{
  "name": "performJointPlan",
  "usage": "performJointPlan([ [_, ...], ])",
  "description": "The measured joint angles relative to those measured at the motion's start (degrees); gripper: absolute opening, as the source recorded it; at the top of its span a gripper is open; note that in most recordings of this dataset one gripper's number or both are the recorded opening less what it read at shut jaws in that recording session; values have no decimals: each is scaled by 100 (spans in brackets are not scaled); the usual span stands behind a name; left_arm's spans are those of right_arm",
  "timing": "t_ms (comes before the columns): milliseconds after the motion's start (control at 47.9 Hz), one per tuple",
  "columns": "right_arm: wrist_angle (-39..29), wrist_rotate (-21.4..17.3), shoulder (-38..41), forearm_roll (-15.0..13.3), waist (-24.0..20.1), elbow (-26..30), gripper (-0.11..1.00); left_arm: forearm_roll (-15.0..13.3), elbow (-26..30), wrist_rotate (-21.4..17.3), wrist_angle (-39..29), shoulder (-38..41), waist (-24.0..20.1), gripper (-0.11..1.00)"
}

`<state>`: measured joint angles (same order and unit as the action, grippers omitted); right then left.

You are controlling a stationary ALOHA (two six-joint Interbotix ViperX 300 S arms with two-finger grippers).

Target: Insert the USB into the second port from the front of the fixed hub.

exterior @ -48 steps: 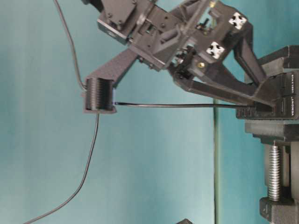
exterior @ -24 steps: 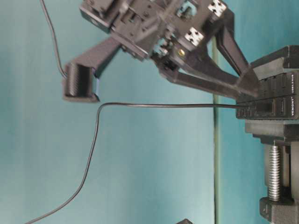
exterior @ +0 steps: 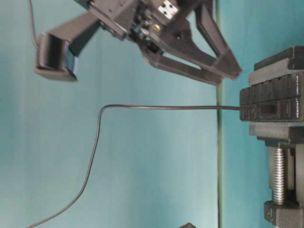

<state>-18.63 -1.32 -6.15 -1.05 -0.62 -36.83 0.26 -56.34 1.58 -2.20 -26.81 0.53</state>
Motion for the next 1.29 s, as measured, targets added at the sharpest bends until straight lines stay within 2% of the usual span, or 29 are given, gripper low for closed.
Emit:
performJointPlan([
  [563, 229, 0, -659, 0, -62, -431, 82, -9, 9, 0, 0, 0, 0, 0],
  [856, 624, 0, -1063, 0, -70, -817, 82, -9, 0, 0, 0, 0, 0, 0],
  [1294, 835, 0, -1292, 0, -149, -1099, 82, 0, 0, 9, 0, 0, 0, 0],
])
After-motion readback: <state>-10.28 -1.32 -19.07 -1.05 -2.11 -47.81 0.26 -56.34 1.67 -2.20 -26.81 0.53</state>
